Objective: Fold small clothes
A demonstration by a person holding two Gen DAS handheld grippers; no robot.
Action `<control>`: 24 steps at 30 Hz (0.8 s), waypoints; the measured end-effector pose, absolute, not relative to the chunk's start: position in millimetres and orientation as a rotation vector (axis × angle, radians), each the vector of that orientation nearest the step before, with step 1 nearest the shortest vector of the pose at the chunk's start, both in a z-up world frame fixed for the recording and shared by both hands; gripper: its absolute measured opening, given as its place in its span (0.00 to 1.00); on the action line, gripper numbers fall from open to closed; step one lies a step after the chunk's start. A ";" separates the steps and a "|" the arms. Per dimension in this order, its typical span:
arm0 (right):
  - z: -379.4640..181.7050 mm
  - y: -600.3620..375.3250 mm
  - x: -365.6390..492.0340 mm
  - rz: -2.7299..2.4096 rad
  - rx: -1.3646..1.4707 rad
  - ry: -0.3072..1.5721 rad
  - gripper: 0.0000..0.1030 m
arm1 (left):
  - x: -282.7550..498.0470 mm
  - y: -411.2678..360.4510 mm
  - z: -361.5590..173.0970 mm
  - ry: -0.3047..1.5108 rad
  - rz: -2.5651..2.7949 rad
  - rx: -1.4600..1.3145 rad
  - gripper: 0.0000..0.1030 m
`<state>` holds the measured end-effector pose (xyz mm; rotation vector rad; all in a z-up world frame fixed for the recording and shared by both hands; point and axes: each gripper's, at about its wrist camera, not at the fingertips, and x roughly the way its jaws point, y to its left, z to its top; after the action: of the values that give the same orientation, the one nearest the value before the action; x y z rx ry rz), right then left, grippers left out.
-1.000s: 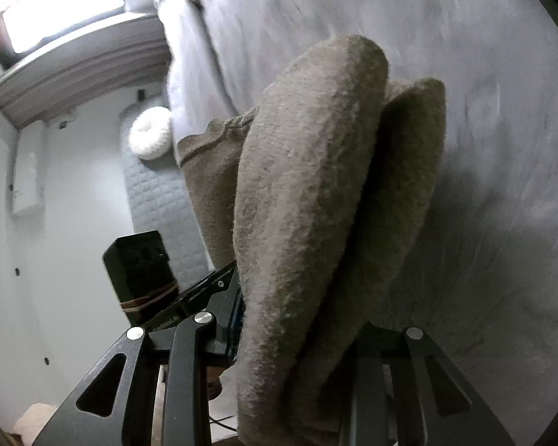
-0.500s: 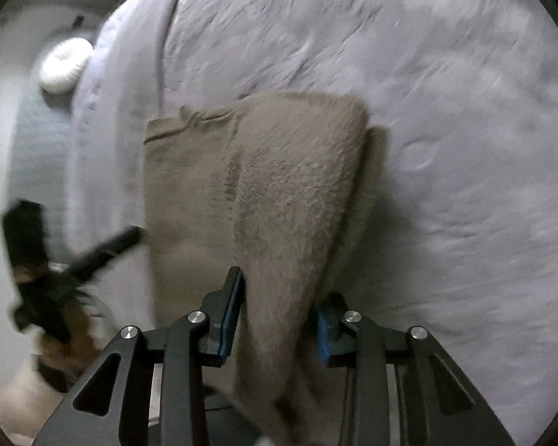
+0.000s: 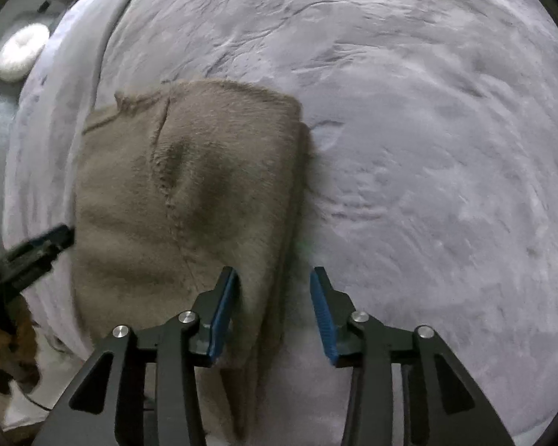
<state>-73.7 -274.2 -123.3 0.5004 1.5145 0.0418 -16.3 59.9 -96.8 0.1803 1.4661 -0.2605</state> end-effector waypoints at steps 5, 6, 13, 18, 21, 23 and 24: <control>-106.6 -285.9 -110.6 0.217 0.760 1.484 0.44 | -31.9 70.7 -86.0 1.490 -0.296 0.142 0.50; -107.8 -281.8 -115.7 0.234 0.771 1.498 0.44 | -35.9 72.3 -84.6 1.490 -0.306 0.140 0.50; -133.6 -266.6 -140.1 0.114 0.552 1.611 0.10 | -65.5 61.5 -79.2 1.505 -0.335 0.175 0.50; -137.6 -279.7 -150.0 0.083 0.570 1.620 0.10 | -71.2 70.1 -73.6 1.514 -0.324 0.153 0.50; -130.5 -269.7 -143.5 0.091 0.535 1.630 0.10 | -75.8 74.8 -67.7 1.508 -0.315 0.170 0.50; -123.7 -274.1 -147.6 0.075 0.553 1.633 0.10 | -77.2 75.3 -63.6 1.507 -0.311 0.168 0.50; -121.5 -279.6 -149.5 0.059 0.557 1.635 0.11 | -78.0 75.6 -61.6 1.504 -0.308 0.166 0.50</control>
<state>-149.5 -279.6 -121.5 0.5570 1.6346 0.0593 -78.0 75.6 -61.6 0.1655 1.5040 -0.3085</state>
